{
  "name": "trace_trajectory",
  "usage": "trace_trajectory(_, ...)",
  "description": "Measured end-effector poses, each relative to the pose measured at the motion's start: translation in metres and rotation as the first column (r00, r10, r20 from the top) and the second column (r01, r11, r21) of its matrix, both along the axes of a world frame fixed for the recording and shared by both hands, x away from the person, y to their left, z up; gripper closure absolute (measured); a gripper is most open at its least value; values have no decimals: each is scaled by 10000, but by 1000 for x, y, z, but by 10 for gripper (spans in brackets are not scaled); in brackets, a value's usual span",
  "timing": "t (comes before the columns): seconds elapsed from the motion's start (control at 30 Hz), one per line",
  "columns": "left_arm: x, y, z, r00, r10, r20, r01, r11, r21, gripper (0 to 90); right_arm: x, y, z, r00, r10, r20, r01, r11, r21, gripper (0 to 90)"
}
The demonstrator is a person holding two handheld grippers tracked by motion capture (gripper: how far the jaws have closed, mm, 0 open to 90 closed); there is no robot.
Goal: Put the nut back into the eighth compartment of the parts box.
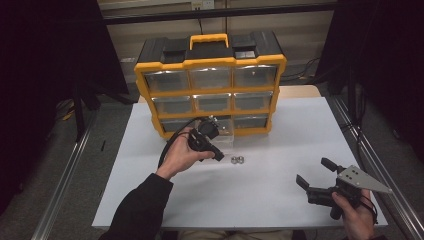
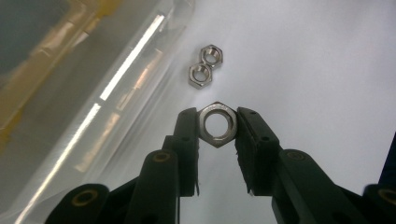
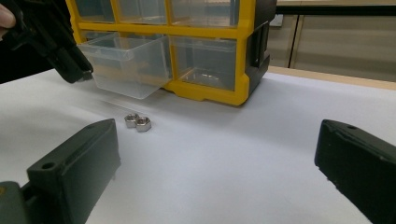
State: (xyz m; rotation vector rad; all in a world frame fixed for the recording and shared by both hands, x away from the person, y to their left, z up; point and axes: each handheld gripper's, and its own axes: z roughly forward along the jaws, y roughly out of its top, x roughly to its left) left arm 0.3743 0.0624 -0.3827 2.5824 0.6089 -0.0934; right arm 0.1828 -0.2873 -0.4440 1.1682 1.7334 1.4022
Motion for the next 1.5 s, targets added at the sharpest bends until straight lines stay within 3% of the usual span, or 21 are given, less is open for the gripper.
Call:
trace_trajectory(0.6,13,8,35,9991,364,232,-361,9992,-146,703,0,0,0,9999,160,20,-160,9999,-30,0)
trace_trajectory(0.9,32,15,51,9961,808,363,-803,9966,-164,703,0,1,0,9998,173,61,-173,9998,-33,0)
trace_trajectory(1.07,42,18,54,9945,976,373,-972,9952,-131,703,0,1,0,9999,157,52,-156,9999,-49,0)
trace_trajectory(1.4,56,13,39,9905,1162,742,-1188,9924,326,703,0,1,0,9999,143,51,-143,9999,-46,0)
trace_trajectory(1.5,60,13,37,9920,1093,627,-1118,9931,365,703,0,1,0,9999,137,39,-137,9999,-43,0)
